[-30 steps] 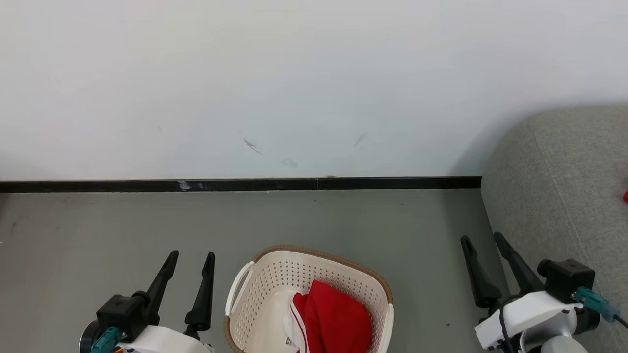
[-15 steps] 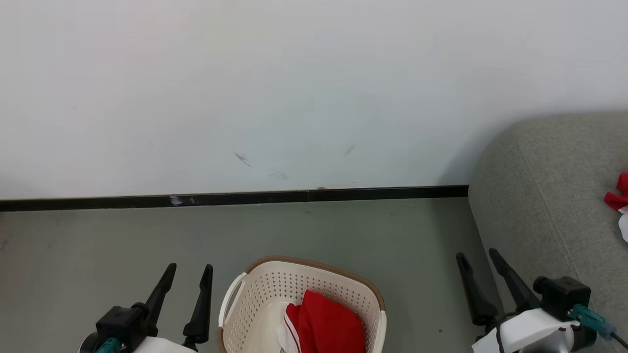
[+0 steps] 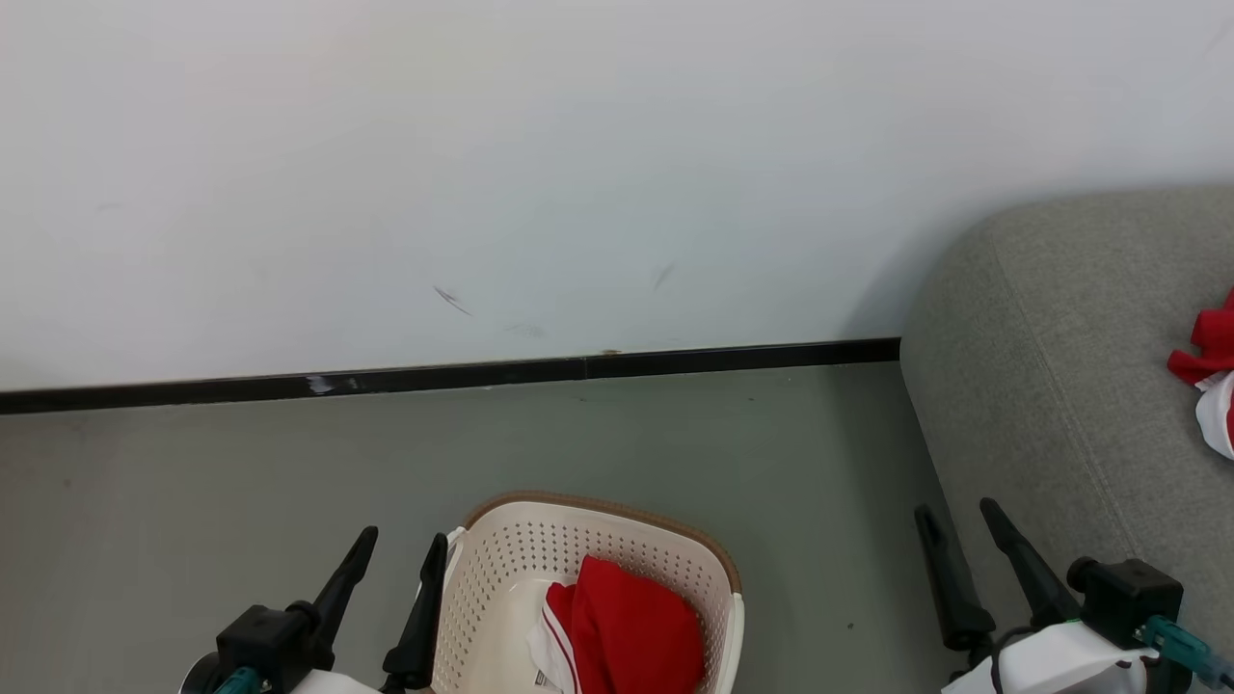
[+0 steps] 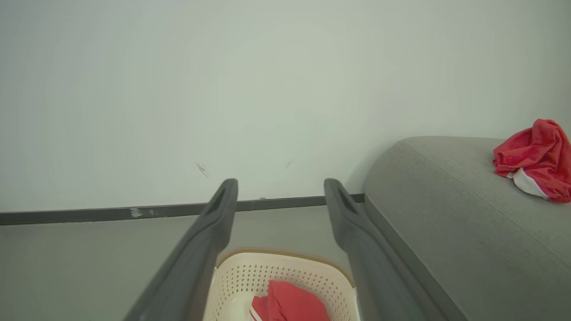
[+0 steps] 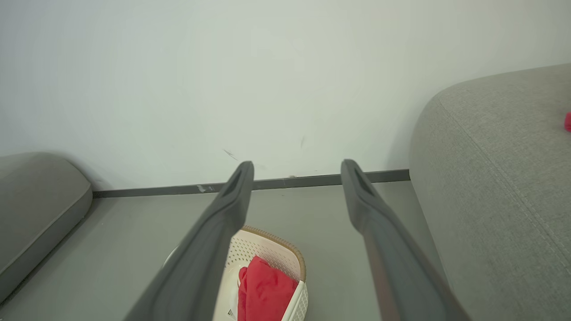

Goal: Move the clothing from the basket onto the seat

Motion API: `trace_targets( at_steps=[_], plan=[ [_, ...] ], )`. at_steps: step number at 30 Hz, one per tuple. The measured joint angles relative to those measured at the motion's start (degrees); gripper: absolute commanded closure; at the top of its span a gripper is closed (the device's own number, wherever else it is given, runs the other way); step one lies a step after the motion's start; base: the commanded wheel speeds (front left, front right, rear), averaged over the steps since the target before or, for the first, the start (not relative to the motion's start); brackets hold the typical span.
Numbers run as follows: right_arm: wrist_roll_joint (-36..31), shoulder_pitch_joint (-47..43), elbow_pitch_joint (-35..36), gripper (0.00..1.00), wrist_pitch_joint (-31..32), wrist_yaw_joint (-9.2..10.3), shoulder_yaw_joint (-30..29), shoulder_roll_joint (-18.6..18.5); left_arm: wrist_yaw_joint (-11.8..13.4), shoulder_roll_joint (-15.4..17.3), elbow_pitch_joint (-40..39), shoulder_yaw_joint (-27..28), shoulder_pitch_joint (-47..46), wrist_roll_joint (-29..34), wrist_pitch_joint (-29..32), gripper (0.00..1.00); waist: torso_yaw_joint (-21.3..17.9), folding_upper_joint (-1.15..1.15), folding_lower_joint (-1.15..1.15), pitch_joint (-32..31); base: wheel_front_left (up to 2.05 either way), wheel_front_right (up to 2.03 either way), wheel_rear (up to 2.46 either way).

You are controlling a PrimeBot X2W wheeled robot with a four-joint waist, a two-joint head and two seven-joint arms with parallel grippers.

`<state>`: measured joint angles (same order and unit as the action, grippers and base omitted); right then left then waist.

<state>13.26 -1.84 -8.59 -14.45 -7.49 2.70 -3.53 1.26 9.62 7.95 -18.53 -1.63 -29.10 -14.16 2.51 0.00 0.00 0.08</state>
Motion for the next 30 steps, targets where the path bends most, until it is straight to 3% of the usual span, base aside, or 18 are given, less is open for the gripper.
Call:
trace_targets(
  at_steps=[30],
  plan=[
    [-2.2,-0.1,6.0,0.0,0.0,0.0,-1.7,1.1,-1.9,-0.6,-0.6,-6.3,-6.2,1.5,9.9,0.0,-4.7,0.0,0.0,13.2,0.0,0.0,0.0]
  ],
)
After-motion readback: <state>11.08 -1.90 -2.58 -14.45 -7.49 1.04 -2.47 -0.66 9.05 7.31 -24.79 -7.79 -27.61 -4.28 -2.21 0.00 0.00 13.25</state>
